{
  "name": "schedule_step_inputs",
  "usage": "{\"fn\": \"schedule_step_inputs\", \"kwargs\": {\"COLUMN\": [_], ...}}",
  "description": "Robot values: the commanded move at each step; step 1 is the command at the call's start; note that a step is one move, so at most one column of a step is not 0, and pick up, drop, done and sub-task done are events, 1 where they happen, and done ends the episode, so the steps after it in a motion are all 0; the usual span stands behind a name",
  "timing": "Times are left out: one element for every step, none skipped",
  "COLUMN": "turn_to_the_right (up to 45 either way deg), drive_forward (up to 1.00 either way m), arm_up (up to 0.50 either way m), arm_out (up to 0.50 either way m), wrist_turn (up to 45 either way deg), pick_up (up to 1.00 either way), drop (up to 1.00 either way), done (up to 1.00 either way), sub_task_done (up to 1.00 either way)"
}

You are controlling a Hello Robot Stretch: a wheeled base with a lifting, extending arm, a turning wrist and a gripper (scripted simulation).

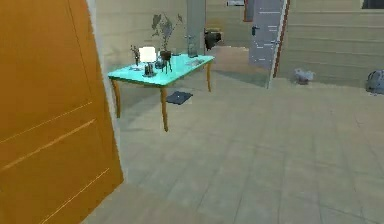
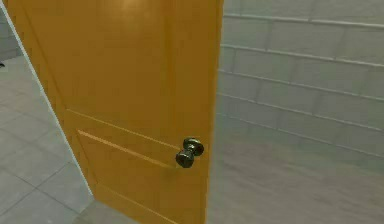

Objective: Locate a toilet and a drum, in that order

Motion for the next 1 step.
{"fn": "schedule_step_inputs", "kwargs": {"turn_to_the_right": [12.0], "drive_forward": [0.0], "arm_up": [0.0], "arm_out": [0.0], "wrist_turn": [0.0], "pick_up": [0.0], "drop": [0.0], "done": [0.0], "sub_task_done": [0.0]}}
